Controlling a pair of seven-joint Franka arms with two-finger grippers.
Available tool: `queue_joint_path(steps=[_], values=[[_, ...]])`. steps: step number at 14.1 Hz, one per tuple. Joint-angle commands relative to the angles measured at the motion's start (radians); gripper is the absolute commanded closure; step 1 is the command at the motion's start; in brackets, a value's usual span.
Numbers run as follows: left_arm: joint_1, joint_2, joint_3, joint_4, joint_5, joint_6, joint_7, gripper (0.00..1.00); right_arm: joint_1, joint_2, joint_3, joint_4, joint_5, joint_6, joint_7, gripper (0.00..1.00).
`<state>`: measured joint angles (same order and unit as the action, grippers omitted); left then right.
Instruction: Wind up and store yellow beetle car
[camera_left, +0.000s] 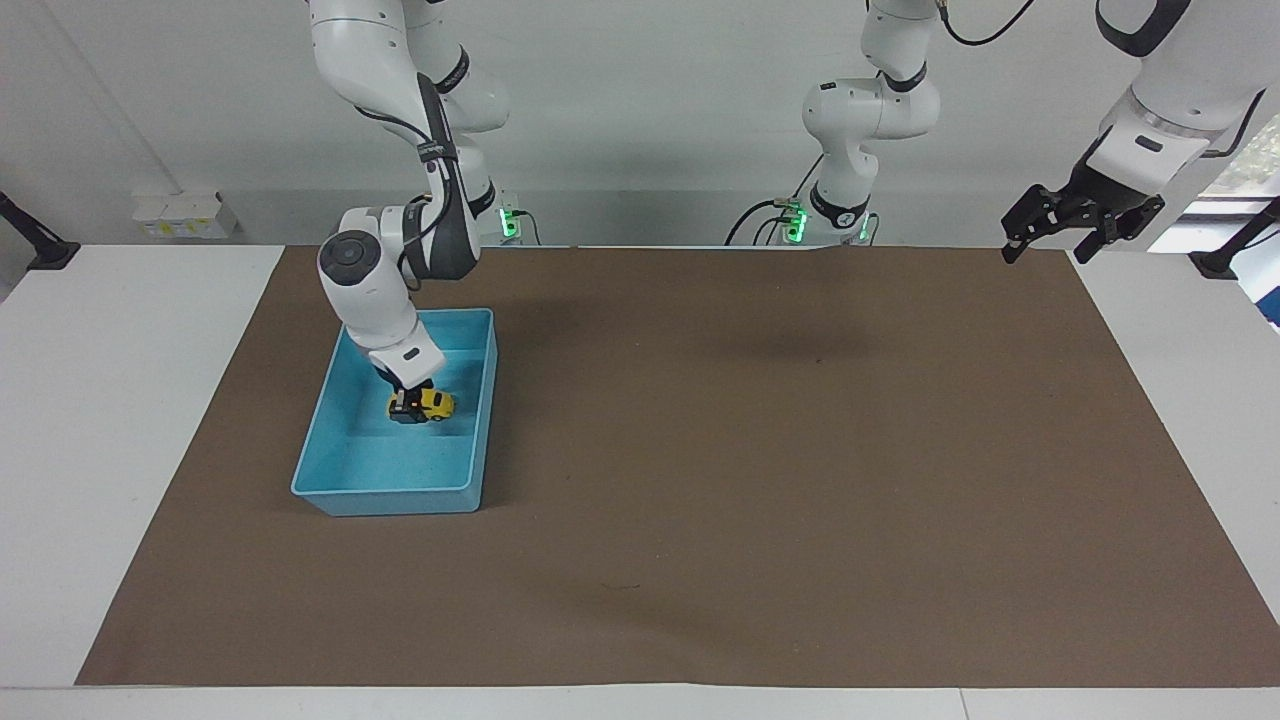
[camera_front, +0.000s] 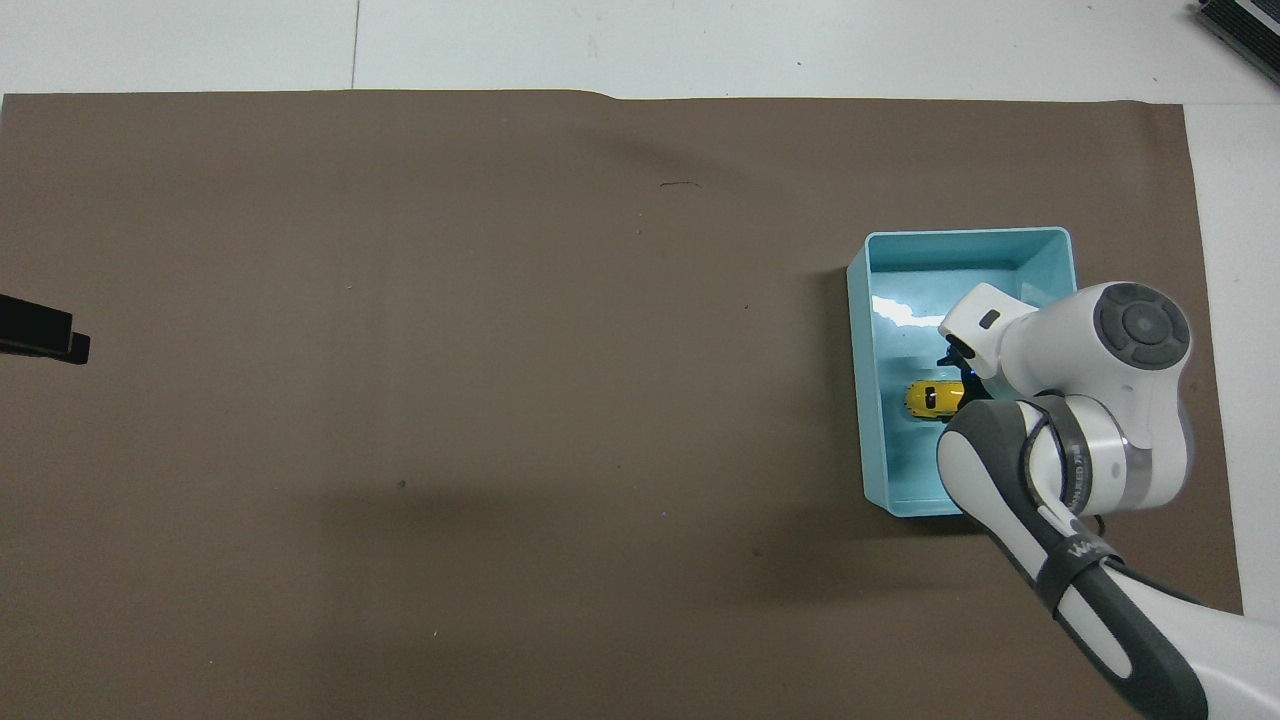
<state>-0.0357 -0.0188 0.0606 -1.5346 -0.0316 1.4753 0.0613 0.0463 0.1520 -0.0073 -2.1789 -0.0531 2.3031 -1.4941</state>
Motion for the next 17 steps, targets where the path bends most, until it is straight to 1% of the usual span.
queue_joint_path(steps=[1,3,9,12,14,17], values=[[0.017,0.005,-0.016,0.019,0.012,-0.015,-0.006,0.00,-0.005,-0.023,0.013,0.062,0.007,-0.091,0.008,0.00],[0.017,0.006,-0.016,0.019,0.012,-0.015,-0.006,0.00,-0.003,-0.029,0.021,0.131,0.012,-0.175,0.041,0.00],[0.017,0.006,-0.016,0.019,0.012,-0.015,-0.006,0.00,0.024,-0.075,0.026,0.280,0.013,-0.358,0.208,0.00],[0.017,0.005,-0.016,0.019,0.012,-0.015,-0.006,0.00,0.035,-0.118,0.030,0.339,0.013,-0.431,0.288,0.00],[0.017,0.006,-0.016,0.019,0.012,-0.015,-0.006,0.00,0.035,-0.152,0.030,0.360,0.021,-0.480,0.387,0.00],[0.017,0.005,-0.016,0.019,0.012,-0.015,-0.006,0.00,0.035,-0.196,0.029,0.384,0.029,-0.521,0.605,0.00]])
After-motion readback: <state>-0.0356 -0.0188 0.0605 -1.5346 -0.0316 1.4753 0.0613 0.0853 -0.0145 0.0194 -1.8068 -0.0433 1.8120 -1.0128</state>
